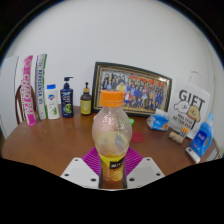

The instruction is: Pour water

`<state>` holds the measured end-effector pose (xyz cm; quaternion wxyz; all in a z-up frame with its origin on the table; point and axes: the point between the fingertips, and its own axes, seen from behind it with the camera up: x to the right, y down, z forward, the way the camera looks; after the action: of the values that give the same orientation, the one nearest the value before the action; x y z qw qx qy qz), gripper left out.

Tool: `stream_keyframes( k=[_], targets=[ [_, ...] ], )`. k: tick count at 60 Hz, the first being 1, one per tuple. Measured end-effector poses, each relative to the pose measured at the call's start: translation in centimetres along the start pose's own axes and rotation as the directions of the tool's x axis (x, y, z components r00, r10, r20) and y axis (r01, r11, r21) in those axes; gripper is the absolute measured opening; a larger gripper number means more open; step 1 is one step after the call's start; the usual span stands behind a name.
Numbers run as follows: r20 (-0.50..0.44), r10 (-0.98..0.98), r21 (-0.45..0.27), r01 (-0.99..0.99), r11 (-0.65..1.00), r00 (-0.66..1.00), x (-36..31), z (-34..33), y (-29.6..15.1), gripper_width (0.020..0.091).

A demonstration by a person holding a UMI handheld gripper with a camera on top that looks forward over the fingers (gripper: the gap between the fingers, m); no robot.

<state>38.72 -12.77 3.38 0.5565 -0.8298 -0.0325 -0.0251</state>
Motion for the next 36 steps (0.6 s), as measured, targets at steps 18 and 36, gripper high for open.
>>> stream_keyframes(
  k=[18,36],
  targets=[
    [-0.221,-0.419,-0.062,0.416,0.907,0.881,10.4,4.4,-9.7,0.026],
    [-0.267,-0.929,-0.245,0.914,0.324,0.258,13.9,12.9,-15.0,0.0261]
  ],
)
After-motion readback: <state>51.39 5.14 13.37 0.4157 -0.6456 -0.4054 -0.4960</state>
